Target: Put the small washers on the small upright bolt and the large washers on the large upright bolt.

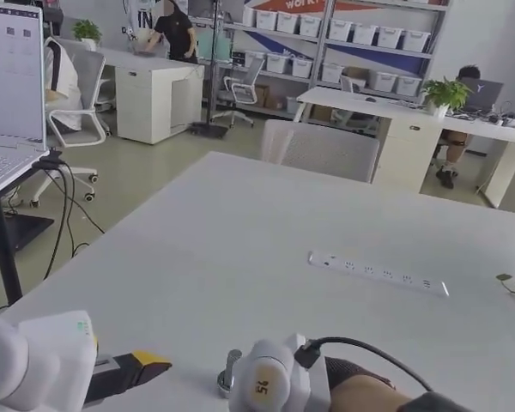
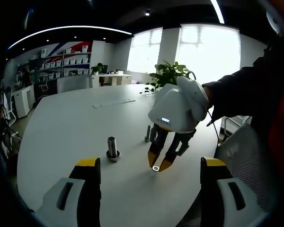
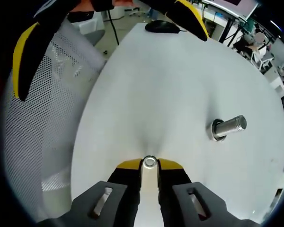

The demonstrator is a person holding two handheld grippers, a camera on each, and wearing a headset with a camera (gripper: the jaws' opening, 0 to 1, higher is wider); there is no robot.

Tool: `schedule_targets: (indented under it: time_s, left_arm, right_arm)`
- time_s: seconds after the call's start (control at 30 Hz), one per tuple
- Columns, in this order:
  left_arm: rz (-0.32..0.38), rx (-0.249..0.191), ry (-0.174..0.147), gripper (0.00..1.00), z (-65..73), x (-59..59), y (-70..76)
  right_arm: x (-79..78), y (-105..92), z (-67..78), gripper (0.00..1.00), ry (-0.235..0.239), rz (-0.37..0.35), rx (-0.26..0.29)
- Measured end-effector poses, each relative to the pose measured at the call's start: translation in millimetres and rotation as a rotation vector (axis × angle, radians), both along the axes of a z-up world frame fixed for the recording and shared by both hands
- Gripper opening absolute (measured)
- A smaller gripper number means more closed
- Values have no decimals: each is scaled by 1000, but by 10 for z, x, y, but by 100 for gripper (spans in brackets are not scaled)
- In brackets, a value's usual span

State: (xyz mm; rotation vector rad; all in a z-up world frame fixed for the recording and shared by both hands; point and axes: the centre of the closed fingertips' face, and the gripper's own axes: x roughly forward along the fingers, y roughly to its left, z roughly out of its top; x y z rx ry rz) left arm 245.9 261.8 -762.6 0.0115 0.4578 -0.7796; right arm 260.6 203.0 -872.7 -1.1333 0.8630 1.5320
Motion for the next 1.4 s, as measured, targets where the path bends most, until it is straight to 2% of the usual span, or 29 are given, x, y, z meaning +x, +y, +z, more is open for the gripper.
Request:
schedule_targets:
  time_s: [0.93, 1.23, 1.4]
  left_arm:
    - [-37, -1, -7, 87, 27, 31, -111]
    - [-46, 0, -10, 87, 34, 37, -137]
    - [-46, 1, -10, 87, 32, 40, -141]
  right_arm:
    - [169, -701, 157, 13, -18, -172, -11]
    - [337, -965, 195, 13, -29, -247, -17]
    - [492, -1049, 287, 13, -51, -279, -12]
